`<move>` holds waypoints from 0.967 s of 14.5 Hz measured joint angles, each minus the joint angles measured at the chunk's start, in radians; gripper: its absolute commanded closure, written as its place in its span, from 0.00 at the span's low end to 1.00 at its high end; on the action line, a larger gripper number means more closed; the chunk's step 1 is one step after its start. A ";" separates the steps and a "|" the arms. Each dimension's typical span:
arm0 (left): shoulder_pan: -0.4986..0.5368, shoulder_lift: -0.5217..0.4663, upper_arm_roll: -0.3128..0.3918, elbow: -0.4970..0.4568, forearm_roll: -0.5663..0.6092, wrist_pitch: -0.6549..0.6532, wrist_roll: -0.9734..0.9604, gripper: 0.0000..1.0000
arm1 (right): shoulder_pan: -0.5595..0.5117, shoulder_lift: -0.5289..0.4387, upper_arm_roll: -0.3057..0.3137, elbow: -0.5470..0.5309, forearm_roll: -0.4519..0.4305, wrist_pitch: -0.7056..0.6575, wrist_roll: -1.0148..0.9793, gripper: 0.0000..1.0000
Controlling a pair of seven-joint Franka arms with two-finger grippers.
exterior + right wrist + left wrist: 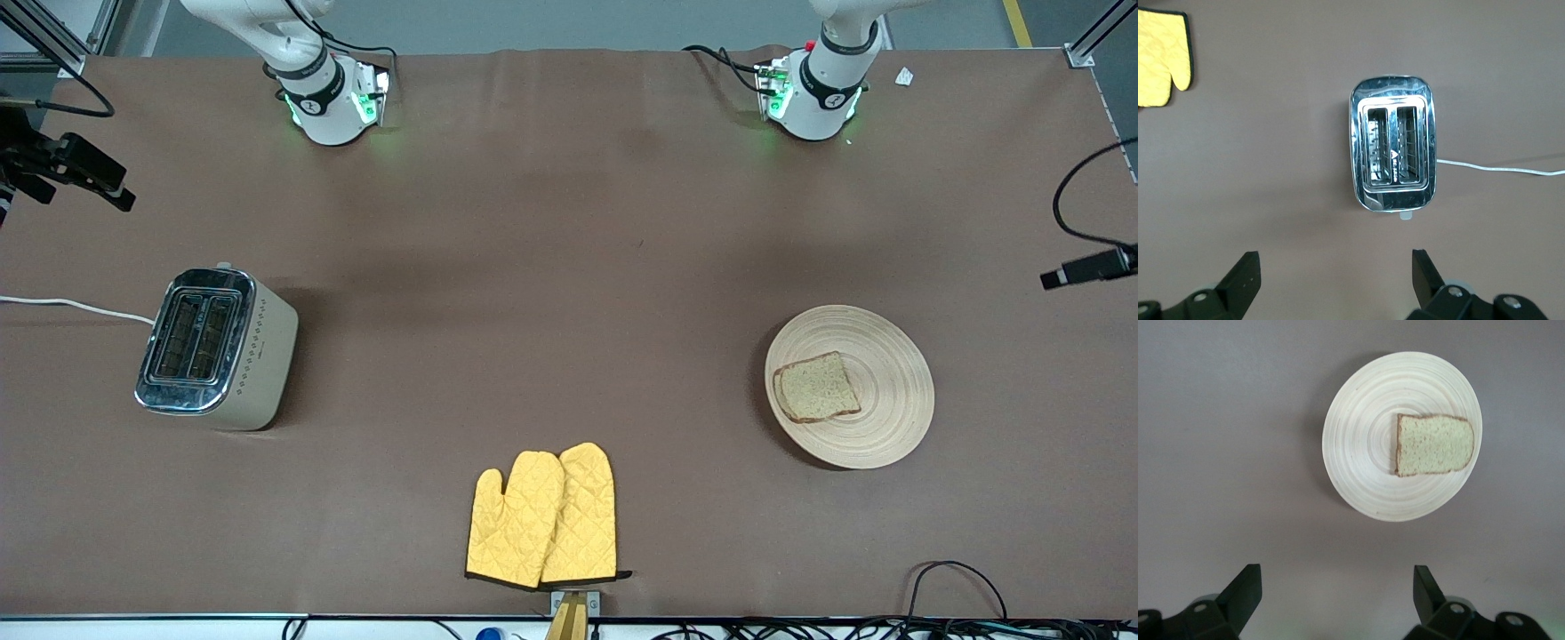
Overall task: Move plate and put bread in toaster
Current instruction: 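Reach the left gripper toward the rim of the wooden plate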
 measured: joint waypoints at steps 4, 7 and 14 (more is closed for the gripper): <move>0.117 0.171 0.000 -0.004 -0.183 0.012 0.090 0.00 | 0.000 -0.001 -0.001 0.016 0.000 -0.034 0.000 0.00; 0.162 0.297 0.000 -0.004 -0.285 0.042 0.260 0.02 | 0.000 -0.001 0.000 0.023 -0.001 -0.043 0.000 0.00; 0.206 0.537 -0.004 0.003 -0.510 0.118 0.577 0.23 | -0.055 -0.005 0.012 0.076 -0.001 -0.138 -0.059 0.00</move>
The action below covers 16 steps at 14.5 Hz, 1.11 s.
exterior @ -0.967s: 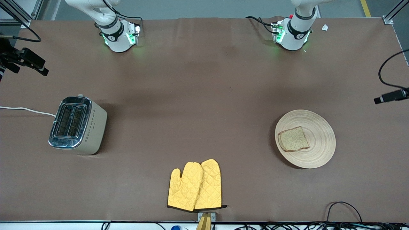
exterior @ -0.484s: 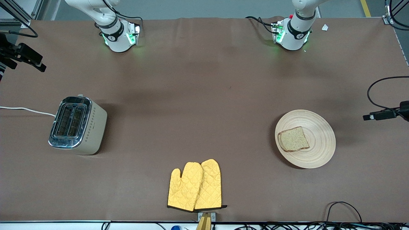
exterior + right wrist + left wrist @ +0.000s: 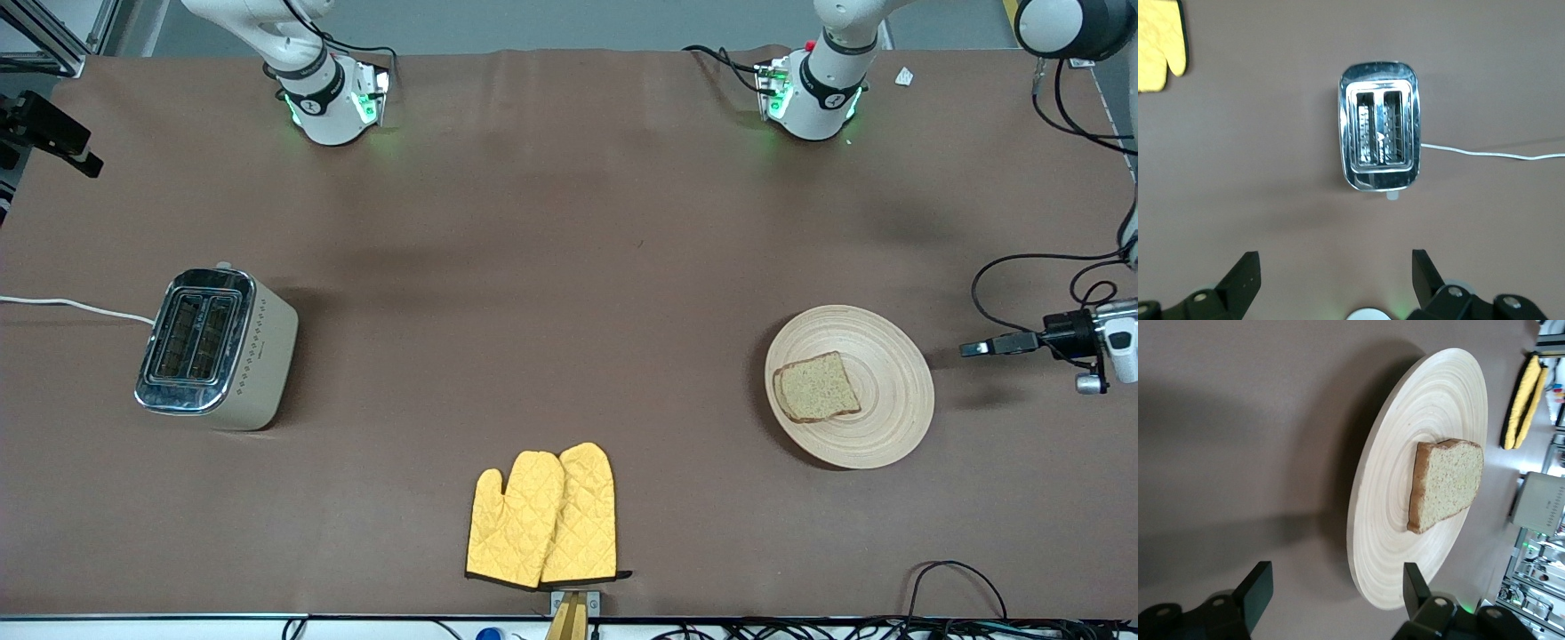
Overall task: Move plate and put bread in toaster
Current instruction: 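Reach the left gripper toward the rim of the wooden plate, then push the wooden plate with the left gripper toward the table middle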
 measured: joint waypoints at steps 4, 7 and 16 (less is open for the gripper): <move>-0.005 0.054 -0.019 0.008 -0.074 0.003 0.037 0.31 | -0.010 0.000 0.005 0.019 0.000 0.001 -0.012 0.00; -0.007 0.072 -0.040 0.012 -0.113 0.003 0.037 0.36 | -0.010 0.003 0.014 0.019 0.000 0.014 -0.012 0.00; -0.022 0.135 -0.085 0.043 -0.169 0.004 0.043 1.00 | -0.011 0.039 0.016 0.004 -0.052 0.015 -0.020 0.00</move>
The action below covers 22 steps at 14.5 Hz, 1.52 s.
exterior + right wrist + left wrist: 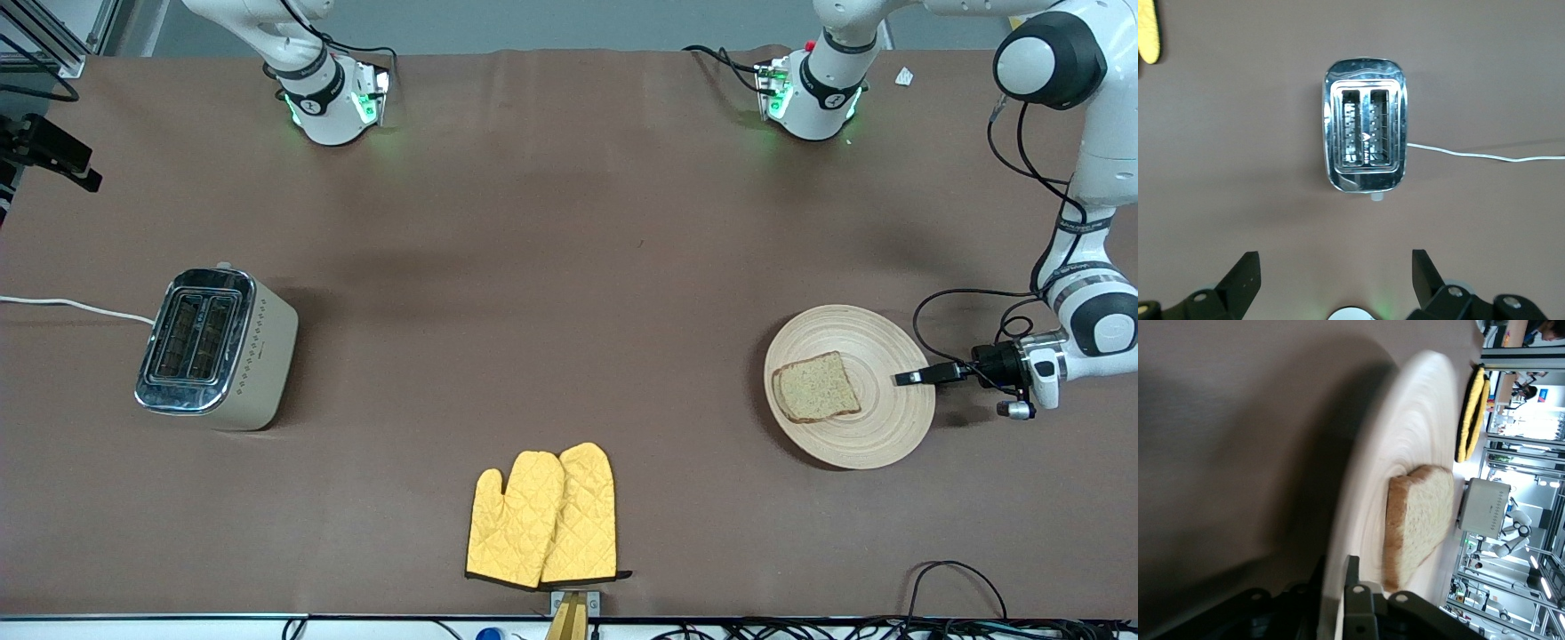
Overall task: Move plate and put bread in toaster
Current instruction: 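Push the wooden plate with the left gripper toward the table middle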
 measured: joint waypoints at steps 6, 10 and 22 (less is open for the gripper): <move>-0.046 -0.001 -0.137 0.029 0.008 0.017 -0.034 0.99 | 0.001 0.000 0.003 0.000 -0.008 0.000 0.000 0.00; -0.140 -0.001 -0.249 0.034 0.040 0.020 -0.036 0.99 | 0.001 0.000 0.003 0.000 -0.008 0.002 0.000 0.00; -0.464 0.011 -0.349 -0.134 -0.155 0.327 0.060 0.99 | 0.004 0.000 0.005 0.000 -0.008 0.017 0.000 0.00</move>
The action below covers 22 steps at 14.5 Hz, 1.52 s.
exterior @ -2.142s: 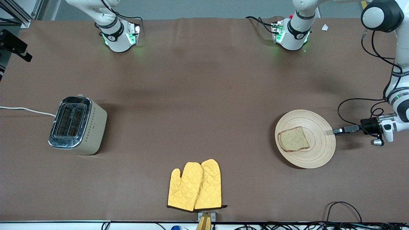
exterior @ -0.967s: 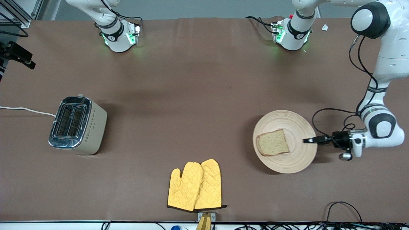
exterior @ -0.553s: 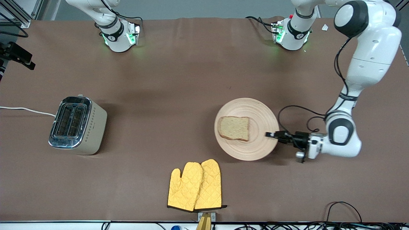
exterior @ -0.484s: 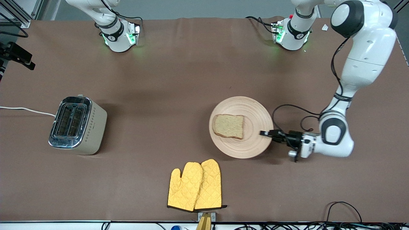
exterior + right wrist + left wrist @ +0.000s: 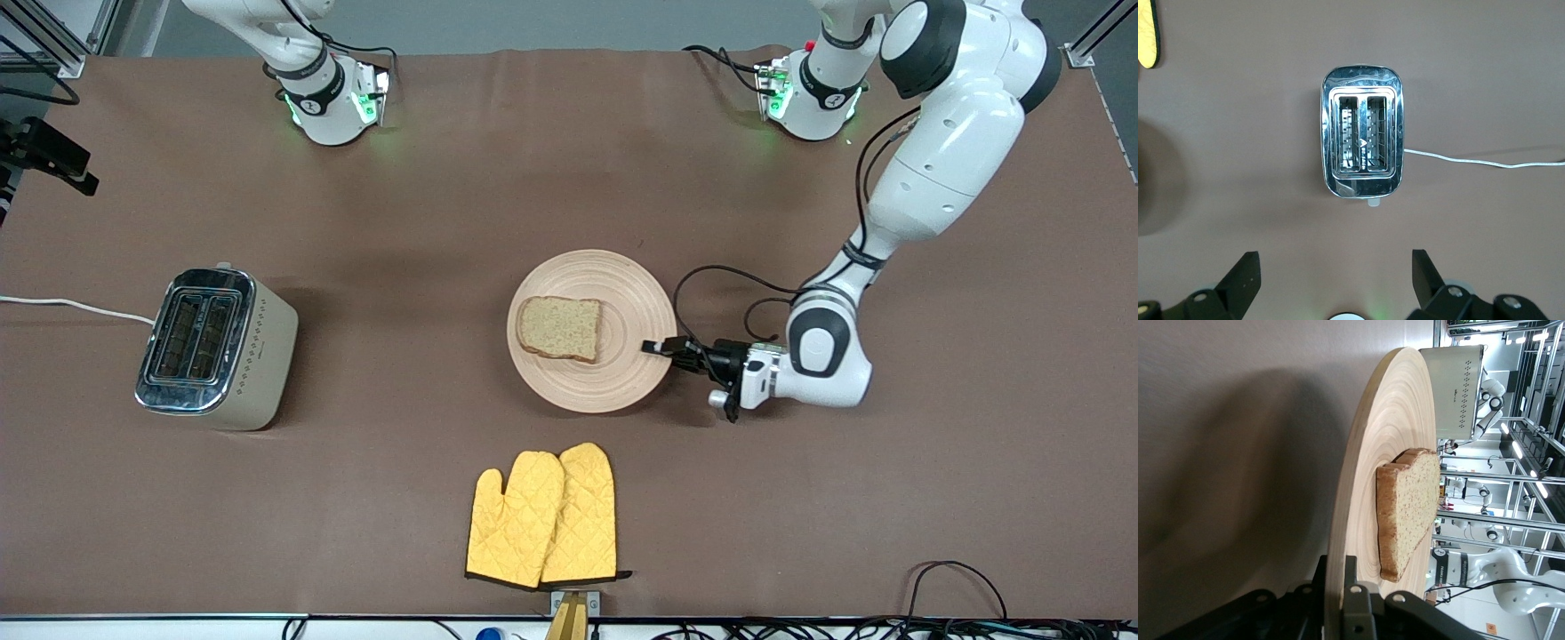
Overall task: Move plate and put bread in toaster
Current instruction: 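Push the wooden plate with the left gripper toward the table middle, then withdraw the left gripper while the right gripper reaches toward the plate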
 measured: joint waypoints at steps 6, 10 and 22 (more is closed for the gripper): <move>-0.062 0.003 -0.002 -0.009 -0.005 0.105 0.003 0.72 | 0.005 0.000 0.003 0.000 0.000 0.001 0.000 0.00; -0.067 0.011 -0.002 -0.010 -0.011 0.119 -0.001 0.00 | 0.005 0.000 0.003 0.000 0.000 0.001 0.000 0.00; 0.174 -0.334 -0.002 0.102 0.641 0.008 -0.762 0.00 | 0.005 0.004 0.003 -0.003 0.083 0.048 0.001 0.00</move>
